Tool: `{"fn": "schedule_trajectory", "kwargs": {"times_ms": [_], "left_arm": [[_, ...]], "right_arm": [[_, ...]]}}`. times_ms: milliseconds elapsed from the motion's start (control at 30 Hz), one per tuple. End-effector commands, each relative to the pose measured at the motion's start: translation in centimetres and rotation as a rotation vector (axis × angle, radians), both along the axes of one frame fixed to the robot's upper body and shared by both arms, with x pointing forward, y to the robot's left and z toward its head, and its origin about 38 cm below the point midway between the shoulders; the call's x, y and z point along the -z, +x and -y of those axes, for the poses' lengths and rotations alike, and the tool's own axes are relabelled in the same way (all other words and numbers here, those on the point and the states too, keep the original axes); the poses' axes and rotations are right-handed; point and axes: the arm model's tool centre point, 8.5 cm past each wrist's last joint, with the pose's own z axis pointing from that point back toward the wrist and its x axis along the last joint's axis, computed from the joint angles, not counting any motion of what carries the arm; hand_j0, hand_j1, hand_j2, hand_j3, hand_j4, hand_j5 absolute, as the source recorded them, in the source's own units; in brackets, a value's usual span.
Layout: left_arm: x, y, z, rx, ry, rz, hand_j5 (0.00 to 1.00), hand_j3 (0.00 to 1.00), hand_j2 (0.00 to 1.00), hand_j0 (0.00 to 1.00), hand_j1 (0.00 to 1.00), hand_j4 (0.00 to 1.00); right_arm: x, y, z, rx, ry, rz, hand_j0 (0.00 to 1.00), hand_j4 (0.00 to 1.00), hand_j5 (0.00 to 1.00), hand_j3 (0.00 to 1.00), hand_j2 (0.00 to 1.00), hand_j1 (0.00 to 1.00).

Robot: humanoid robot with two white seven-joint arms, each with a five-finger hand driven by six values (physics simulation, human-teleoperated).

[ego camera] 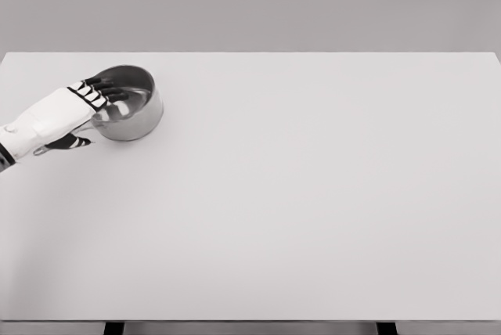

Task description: Rotate pot handle

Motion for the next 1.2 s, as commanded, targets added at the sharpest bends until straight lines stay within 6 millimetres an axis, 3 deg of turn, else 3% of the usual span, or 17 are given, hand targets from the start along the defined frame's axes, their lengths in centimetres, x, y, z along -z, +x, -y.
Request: {"fn": "schedule_trajectory", "kwargs": {"times_ms": [0,233,533,800,933,1167], "left_arm": [[0.4,0.1,-1.3,-0.037,0.002,-0.014,1.0,1.0,1.0,1.0,1.0,1.0],[-1.4,1.4,-2.9,-0.076,0.027,0.017,1.0,1.0,1.0,1.0,1.0,1.0],[-1.6,2.7,-5.1,-0.139,0.11,0.022,1.0,1.0,1.0,1.0,1.0,1.0],[-2.8,4.2,-5.4,-0.155,0.162,0.054,1.0,1.0,1.0,1.0,1.0,1.0],[-2.8,5.3,-4.3,-0.15,0.156,0.061,1.0,1.0,1.0,1.0,1.0,1.0],[-3.0,5.8,-5.4,-0.184,0.167,0.057,1.0,1.0,1.0,1.0,1.0,1.0]], "right_arm": [[0.0,0.0,0.0,0.001,0.0,0.0,1.0,1.0,1.0,1.0,1.0,1.0],[0.0,0.1,0.0,0.001,0.0,0.002,1.0,1.0,1.0,1.0,1.0,1.0],[0.0,0.0,0.0,-0.001,0.0,0.0,1.0,1.0,1.0,1.0,1.0,1.0],[0.0,0.0,0.0,-0.001,0.0,0.0,1.0,1.0,1.0,1.0,1.0,1.0],[0.0,0.0,0.0,-0.001,0.0,0.0,1.0,1.0,1.0,1.0,1.0,1.0],[0.0,0.0,0.0,-0.001,0.0,0.0,1.0,1.0,1.0,1.0,1.0,1.0]]}}
